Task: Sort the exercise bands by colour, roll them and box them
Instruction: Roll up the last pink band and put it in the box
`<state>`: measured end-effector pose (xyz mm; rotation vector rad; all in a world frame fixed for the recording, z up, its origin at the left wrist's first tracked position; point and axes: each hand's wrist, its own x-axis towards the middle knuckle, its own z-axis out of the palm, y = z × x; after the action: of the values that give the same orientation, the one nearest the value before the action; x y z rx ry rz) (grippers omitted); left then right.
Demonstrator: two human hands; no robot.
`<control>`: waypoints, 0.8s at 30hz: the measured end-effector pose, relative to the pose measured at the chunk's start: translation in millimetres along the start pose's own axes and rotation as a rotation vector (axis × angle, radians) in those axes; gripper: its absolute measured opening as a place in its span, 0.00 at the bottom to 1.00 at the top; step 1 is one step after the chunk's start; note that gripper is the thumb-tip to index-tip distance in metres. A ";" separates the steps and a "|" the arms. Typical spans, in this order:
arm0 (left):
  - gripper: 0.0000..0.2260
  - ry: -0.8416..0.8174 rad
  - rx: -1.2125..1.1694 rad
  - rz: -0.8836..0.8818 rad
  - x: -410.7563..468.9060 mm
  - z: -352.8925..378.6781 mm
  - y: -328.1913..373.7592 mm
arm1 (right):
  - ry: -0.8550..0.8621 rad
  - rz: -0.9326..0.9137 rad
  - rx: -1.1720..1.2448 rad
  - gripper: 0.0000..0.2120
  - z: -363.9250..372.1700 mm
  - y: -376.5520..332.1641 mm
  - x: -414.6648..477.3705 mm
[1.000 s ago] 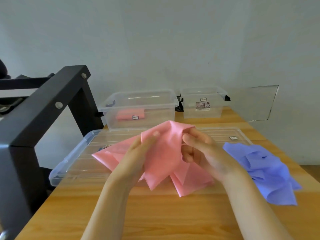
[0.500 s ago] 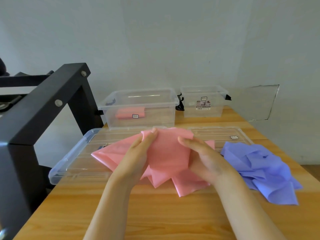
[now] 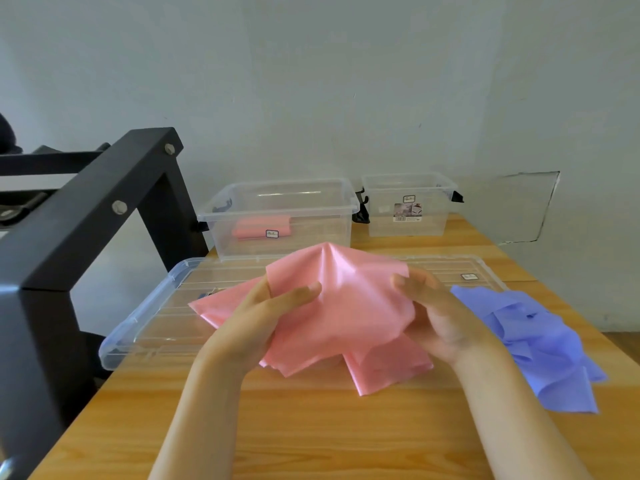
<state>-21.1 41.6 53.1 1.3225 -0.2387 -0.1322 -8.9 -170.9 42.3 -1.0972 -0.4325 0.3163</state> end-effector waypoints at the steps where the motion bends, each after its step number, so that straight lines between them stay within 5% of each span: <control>1: 0.13 -0.025 0.029 -0.016 -1.2 -1.2 0.8 | 0.004 -0.003 0.003 0.27 0.3 -0.7 -0.7; 10: 0.12 -0.075 -0.213 -0.048 1.3 5.7 -1.7 | -0.222 0.150 -0.113 0.24 3.5 6.5 -4.2; 14: 0.26 0.012 -0.221 -0.037 11.4 -0.2 -7.2 | -0.224 0.084 -0.157 0.19 -1.6 0.9 -5.4; 18: 0.28 -0.023 -0.318 -0.113 12.5 -1.4 -12.3 | -0.221 -0.039 -0.051 0.16 2.5 -2.2 -3.5; 24: 0.49 -0.148 -0.136 -0.074 10.5 -11.3 -14.0 | -0.007 -0.156 -0.240 0.18 11.6 -10.6 -1.7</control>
<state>-7.6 46.5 38.0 1.1878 -0.3015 -0.3045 -15.6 -167.2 56.0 -1.2877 -0.5699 0.1321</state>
